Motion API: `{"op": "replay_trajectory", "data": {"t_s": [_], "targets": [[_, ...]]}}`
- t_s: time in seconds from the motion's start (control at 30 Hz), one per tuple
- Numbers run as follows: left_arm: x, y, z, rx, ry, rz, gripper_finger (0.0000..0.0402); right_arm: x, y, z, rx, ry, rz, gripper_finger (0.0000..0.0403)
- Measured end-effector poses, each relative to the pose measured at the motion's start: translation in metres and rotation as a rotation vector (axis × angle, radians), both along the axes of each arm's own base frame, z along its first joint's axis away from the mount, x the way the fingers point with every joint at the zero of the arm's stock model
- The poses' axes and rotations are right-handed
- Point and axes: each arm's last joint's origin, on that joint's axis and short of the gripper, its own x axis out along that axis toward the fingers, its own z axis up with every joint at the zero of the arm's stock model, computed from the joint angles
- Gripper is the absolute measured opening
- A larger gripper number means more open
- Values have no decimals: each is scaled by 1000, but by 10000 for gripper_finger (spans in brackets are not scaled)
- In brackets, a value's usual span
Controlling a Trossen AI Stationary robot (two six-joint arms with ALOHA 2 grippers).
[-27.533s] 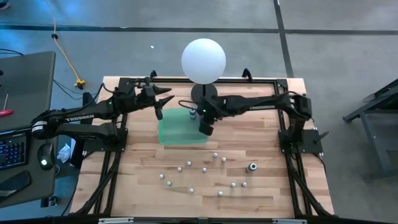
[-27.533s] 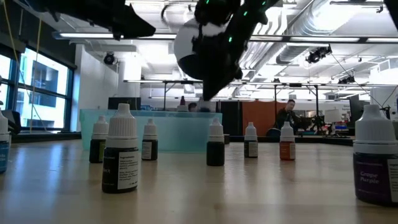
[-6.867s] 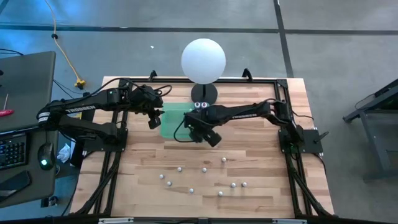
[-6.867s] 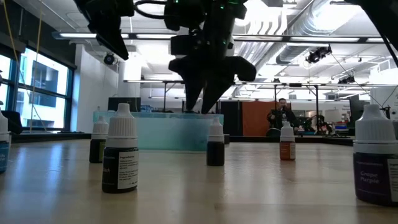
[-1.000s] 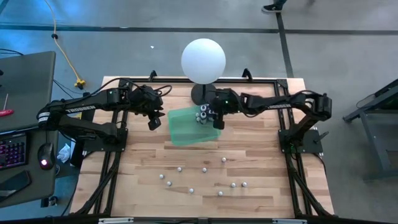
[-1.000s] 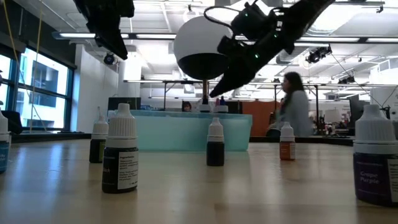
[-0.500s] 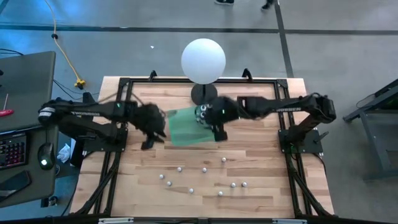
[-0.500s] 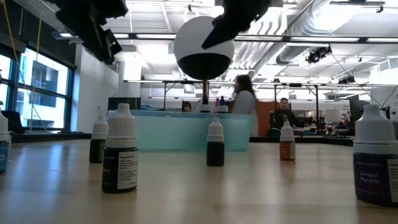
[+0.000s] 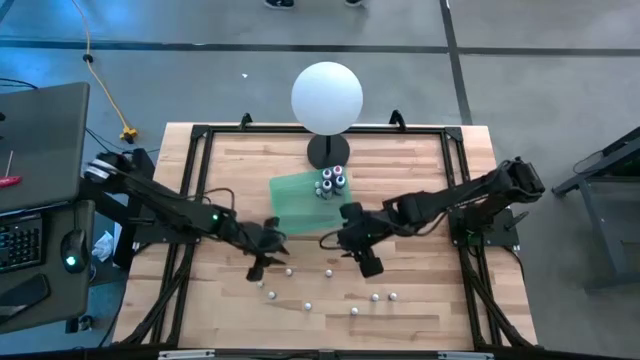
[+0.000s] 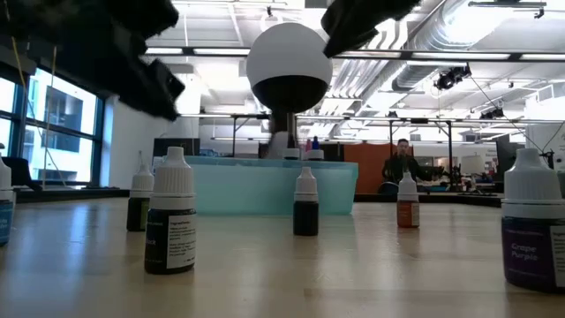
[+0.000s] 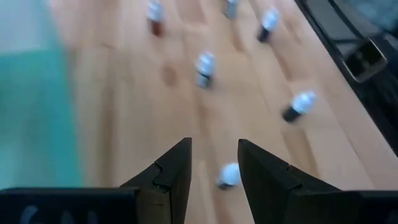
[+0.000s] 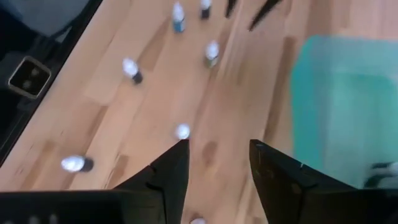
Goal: Pick & Place food coloring
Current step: Put the green food coloring bottle into the green bin
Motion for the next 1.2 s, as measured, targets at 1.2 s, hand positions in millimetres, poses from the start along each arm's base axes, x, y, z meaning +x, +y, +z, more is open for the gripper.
{"op": "replay_trajectory", "data": {"t_s": [1.2], "targets": [[35,-17,-47,-20,56,-18,43,-15,2,-68,0,-14,-95,142]]}}
